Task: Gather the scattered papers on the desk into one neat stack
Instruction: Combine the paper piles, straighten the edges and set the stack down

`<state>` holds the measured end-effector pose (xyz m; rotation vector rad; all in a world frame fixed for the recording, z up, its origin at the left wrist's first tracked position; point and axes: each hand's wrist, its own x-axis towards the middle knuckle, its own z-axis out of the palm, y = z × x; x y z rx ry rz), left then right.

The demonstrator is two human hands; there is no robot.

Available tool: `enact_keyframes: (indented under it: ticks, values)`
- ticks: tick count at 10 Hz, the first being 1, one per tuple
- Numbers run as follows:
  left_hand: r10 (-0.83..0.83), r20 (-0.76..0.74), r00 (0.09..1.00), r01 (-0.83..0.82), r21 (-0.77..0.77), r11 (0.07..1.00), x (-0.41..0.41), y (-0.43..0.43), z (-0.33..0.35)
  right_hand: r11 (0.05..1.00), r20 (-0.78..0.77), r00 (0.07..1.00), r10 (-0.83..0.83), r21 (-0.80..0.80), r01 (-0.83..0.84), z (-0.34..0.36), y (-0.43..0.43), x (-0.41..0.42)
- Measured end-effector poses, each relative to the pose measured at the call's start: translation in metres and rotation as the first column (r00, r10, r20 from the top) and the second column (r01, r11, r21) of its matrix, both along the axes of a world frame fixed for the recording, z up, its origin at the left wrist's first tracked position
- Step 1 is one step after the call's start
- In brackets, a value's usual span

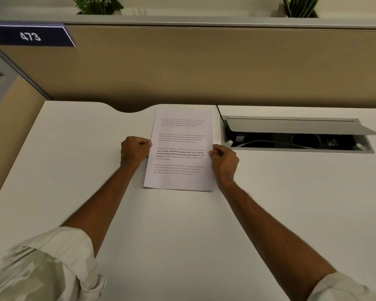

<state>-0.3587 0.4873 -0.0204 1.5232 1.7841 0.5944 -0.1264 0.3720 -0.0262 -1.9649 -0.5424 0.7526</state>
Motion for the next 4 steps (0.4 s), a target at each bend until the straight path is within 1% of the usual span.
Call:
enact_keyframes:
  ticks: [1,2,3,4]
  values:
    - [-0.014,-0.035,0.999,0.015,0.015,1.0,0.003,0.0,0.004,1.0,-0.03,0.999,-0.024,-0.002,0.023,0.001,0.003,-0.001]
    - [-0.009,-0.072,0.997,0.011,0.026,1.0,0.006,-0.007,0.012,1.0,-0.045,0.999,-0.005,-0.018,0.004,0.009,-0.002,-0.006]
    - [-0.022,-0.116,0.993,0.03,0.069,0.997,0.008,-0.019,0.021,0.997,0.011,0.997,0.072,-0.04,-0.072,0.013,-0.015,-0.01]
    - [-0.101,-0.125,0.987,0.117,0.126,0.985,0.015,-0.044,0.039,0.983,0.126,0.975,0.183,-0.035,-0.18,0.021,-0.041,-0.018]
